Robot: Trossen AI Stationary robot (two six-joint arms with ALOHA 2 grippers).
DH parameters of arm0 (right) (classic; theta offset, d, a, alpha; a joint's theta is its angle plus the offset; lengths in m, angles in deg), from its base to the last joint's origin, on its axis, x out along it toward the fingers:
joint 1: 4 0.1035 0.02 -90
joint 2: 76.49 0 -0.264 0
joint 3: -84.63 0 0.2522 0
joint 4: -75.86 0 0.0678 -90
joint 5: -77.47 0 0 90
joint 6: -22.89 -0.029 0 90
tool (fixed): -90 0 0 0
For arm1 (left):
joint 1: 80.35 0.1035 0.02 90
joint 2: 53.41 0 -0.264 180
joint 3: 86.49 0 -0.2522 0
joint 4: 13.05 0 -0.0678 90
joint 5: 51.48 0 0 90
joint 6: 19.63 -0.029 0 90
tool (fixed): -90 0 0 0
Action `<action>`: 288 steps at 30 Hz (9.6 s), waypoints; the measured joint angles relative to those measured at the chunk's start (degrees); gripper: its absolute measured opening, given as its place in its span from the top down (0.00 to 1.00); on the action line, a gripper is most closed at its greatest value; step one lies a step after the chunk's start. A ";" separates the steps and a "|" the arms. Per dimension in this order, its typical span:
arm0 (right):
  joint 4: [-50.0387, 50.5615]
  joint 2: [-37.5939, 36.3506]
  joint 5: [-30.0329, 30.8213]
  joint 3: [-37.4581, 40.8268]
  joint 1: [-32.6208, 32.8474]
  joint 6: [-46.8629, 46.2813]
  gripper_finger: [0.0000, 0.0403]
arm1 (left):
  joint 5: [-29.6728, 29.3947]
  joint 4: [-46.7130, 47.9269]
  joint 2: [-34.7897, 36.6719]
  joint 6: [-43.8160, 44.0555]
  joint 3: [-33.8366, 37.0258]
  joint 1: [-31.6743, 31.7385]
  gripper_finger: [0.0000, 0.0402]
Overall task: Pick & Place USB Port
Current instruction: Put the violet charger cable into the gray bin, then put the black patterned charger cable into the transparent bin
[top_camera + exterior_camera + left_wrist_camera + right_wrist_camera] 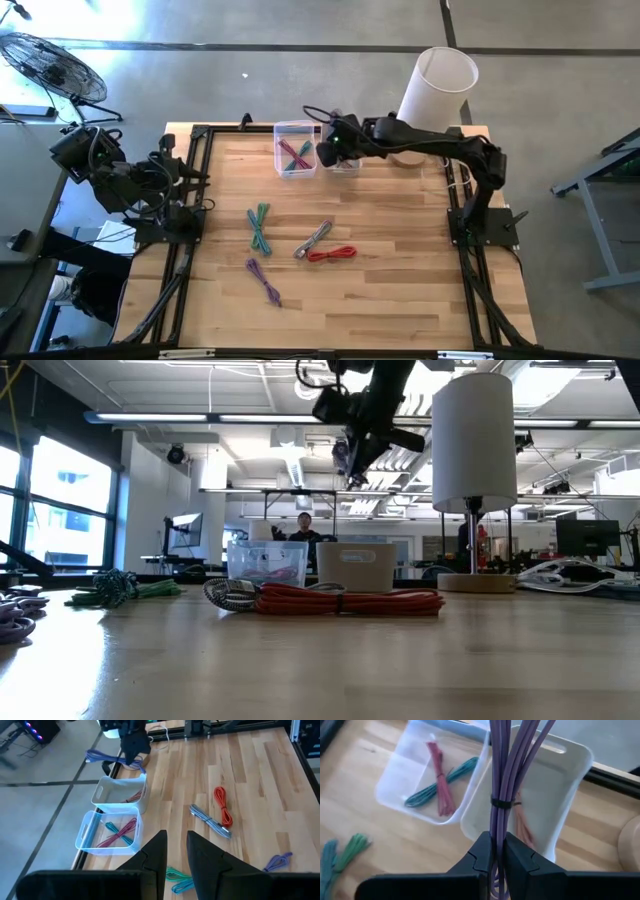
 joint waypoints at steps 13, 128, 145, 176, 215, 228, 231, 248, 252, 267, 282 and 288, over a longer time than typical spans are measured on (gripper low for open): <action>-0.25 1.61 -3.15 0.00 -4.23 0.09 0.95 | -0.42 0.00 0.00 -0.35 0.00 0.00 0.82; -3.09 20.01 -11.07 -0.02 20.89 85.83 0.67 | 3.57 0.00 -0.37 1.84 0.00 0.00 0.82; -3.72 23.20 -14.17 -0.02 20.89 85.39 0.67 | 2.57 0.00 -0.39 1.81 0.00 0.00 0.82; 6.63 18.69 0.17 -0.02 21.43 67.64 0.99 | 2.48 -0.04 -3.85 1.29 0.02 0.00 0.82; -24.34 -15.03 4.79 -0.66 33.24 74.80 1.00 | -7.09 -42.58 -7.16 -29.65 0.02 0.29 0.53; -27.99 -15.16 3.04 -0.66 35.40 76.50 1.00 | 25.99 -59.53 -13.81 -40.78 0.02 20.37 0.59; -28.47 -15.46 3.88 -0.66 36.45 76.52 1.00 | 35.66 -61.93 -15.42 -40.73 0.02 23.92 0.59; -28.68 -17.88 9.13 -0.66 38.02 76.46 1.00 | 57.56 -69.16 -22.14 -38.96 0.00 35.26 0.59; -28.34 -17.88 8.87 -0.66 37.74 76.46 1.00 | 59.42 -69.62 -23.74 -38.35 0.02 35.78 0.59; -26.60 -17.88 8.05 -0.66 36.52 77.96 1.00 | 59.64 -71.09 -24.36 -39.24 0.00 35.65 0.59; -26.05 -17.85 6.58 -0.66 34.70 78.40 1.00 | 62.61 -69.77 -25.68 -40.08 0.00 35.65 0.59; -26.03 -17.82 6.44 -0.66 34.05 78.58 1.00 | 62.81 -68.90 -25.64 -40.06 0.00 35.65 0.59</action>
